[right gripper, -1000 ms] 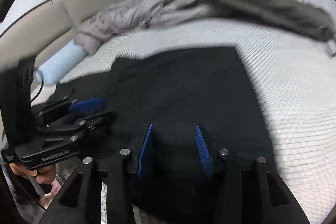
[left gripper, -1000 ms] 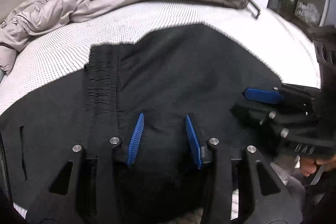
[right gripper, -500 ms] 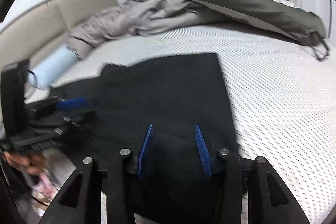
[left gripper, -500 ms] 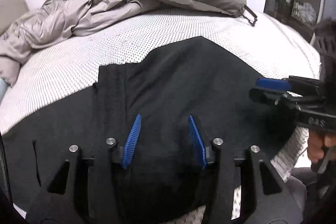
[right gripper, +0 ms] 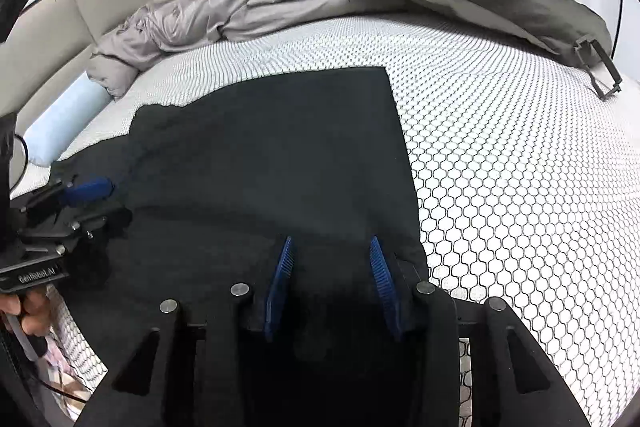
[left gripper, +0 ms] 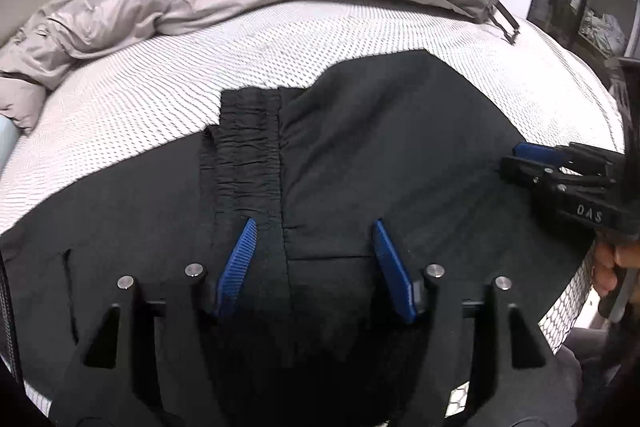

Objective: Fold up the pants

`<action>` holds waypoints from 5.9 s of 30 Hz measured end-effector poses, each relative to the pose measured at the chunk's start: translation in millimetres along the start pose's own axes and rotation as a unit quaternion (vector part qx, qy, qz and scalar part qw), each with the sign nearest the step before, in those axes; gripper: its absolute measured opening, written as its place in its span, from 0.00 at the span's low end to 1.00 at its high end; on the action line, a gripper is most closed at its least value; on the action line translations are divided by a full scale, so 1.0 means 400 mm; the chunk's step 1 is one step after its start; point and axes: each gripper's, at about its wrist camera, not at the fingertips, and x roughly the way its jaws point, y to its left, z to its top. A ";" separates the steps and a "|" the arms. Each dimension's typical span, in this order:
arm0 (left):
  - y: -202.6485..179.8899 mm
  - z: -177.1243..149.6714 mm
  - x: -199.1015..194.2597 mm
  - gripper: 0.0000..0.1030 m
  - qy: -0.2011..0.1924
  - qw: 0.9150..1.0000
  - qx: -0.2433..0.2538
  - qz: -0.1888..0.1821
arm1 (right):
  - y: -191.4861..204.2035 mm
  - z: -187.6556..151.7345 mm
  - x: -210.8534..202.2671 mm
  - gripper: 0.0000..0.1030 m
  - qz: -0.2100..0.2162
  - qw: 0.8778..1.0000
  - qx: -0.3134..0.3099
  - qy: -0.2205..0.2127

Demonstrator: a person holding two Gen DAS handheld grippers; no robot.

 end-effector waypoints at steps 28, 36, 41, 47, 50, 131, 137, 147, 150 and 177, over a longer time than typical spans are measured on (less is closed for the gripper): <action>-0.020 0.135 0.033 0.53 0.005 0.998 0.062 0.015 | 0.068 0.098 -0.017 0.45 0.082 0.996 -0.001 -0.025; 0.063 0.130 0.103 0.50 0.046 0.998 0.022 0.040 | 0.087 0.090 0.109 0.44 0.007 0.999 -0.028 0.037; 0.057 0.112 0.075 0.46 0.035 0.997 0.033 0.065 | 0.039 0.086 0.084 0.44 -0.053 0.998 -0.012 0.025; -0.007 0.158 0.031 0.41 -0.006 0.998 0.056 0.036 | 0.053 0.080 0.020 0.44 0.017 1.000 0.010 -0.019; -0.020 0.190 0.077 0.41 0.014 0.998 0.057 0.028 | 0.044 0.076 0.000 0.44 0.028 0.999 0.021 -0.025; -0.126 -0.107 -0.074 0.47 0.009 0.997 0.046 -0.063 | 0.191 -0.007 0.001 0.51 0.025 0.990 -0.133 0.030; -0.089 -0.126 -0.084 0.47 -0.001 0.997 0.035 -0.064 | 0.010 -0.035 -0.085 0.51 -0.058 0.994 -0.090 0.029; -0.067 -0.140 -0.096 0.47 -0.001 0.998 0.015 -0.059 | -0.115 -0.034 -0.075 0.53 0.122 0.984 0.115 0.052; -0.064 -0.141 -0.097 0.47 -0.002 0.998 0.009 -0.057 | -0.116 -0.034 -0.036 0.46 0.133 0.977 0.162 0.038; 0.002 -0.176 -0.146 0.40 -0.016 0.995 -0.088 0.042 | -0.139 -0.015 -0.113 0.07 0.187 0.967 0.174 0.019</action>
